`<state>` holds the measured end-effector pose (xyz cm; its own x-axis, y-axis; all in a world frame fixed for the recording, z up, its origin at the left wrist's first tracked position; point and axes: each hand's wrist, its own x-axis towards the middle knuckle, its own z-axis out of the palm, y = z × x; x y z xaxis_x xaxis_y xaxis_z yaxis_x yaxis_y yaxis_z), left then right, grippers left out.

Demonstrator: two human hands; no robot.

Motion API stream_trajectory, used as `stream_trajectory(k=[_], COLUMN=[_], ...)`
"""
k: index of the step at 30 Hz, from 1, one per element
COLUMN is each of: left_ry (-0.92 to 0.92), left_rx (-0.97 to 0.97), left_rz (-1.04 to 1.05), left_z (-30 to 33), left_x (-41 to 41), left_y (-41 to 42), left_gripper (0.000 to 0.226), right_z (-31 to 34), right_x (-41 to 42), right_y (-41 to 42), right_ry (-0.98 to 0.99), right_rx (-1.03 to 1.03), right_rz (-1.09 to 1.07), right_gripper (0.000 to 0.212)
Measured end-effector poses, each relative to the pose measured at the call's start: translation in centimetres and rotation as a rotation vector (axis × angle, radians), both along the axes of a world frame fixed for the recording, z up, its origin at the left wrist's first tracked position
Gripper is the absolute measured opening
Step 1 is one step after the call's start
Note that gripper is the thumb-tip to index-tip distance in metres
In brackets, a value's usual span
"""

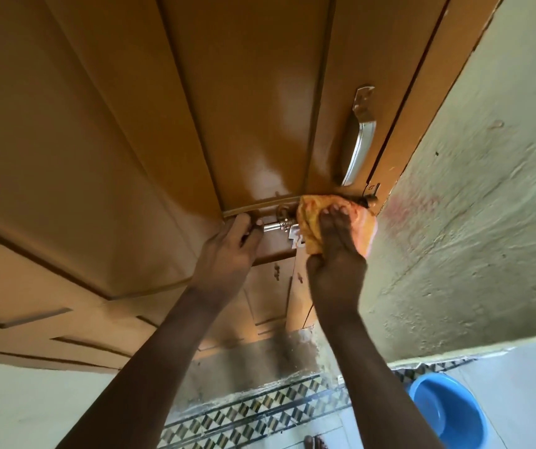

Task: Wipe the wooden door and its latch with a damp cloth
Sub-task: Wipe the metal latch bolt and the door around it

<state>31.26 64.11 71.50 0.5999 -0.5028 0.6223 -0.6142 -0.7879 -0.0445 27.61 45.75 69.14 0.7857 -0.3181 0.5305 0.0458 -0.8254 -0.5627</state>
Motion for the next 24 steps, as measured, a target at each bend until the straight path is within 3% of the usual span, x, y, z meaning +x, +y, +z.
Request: stream_trajectory(k=[3,7,10,13,17,19,22,24], left_ry=[-0.025,-0.124,-0.139,-0.16,-0.143,-0.141,-0.157,-0.168], left_rx=[0.013,0.084,0.097,0.091,0.096,0.101,0.084,0.069], left_rz=[0.007,0.008,0.007,-0.007,-0.039,-0.037,-0.036,-0.024], left_z=[-0.2,0.2,0.4,0.6,0.8,0.7,0.6,0.4], left_x=[0.2,-0.3,-0.2,0.1,0.1,0.2,0.2,0.2], left_y=[0.0,0.1,0.3,0.5,0.8,0.9,0.7,0.5], left_gripper=[0.028,0.023,0.026,0.025,0.022,0.024,0.03,0.029], right_z=[0.4,-0.6,0.1,0.9,0.0,0.0,0.9,0.9], right_x=[-0.1,-0.8,-0.3,0.5,-1.0,-1.4,-0.2,0.3], right_y=[4.0,-0.5,-1.5,3.7,3.0,0.1,0.5,3.5], right_ry=[0.035,0.011,0.0,0.009,0.046,0.039,-0.018,0.019], right_rx=[-0.047,-0.309,-0.102,0.148,-0.145,-0.221,-0.024,0.07], right_rz=[0.095,0.212,0.029,-0.045,0.102,0.078,-0.089,-0.082], right_gripper=[0.064,0.063,0.065,0.059,0.074,0.076,0.06,0.059])
